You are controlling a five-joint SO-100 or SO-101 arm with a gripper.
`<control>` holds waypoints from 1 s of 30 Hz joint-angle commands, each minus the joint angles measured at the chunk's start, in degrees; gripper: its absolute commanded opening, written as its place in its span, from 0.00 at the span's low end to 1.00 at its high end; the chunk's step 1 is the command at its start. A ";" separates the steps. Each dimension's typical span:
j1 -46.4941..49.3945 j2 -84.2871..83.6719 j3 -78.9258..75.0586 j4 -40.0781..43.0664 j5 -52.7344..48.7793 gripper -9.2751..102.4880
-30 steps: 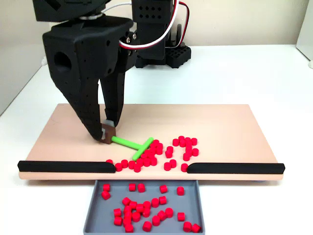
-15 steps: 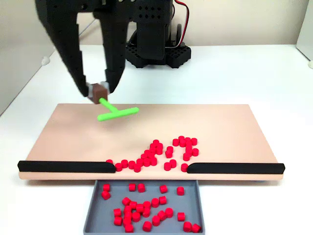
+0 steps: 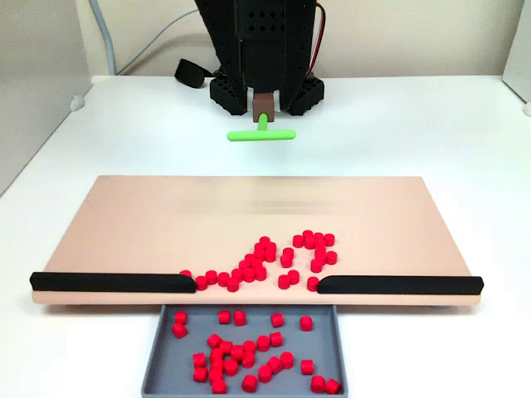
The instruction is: Gather the right side granules
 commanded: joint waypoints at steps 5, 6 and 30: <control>0.70 2.29 0.44 0.09 0.70 0.08; 0.70 2.11 0.44 0.09 0.70 0.08; -0.26 0.88 0.35 0.00 2.02 0.08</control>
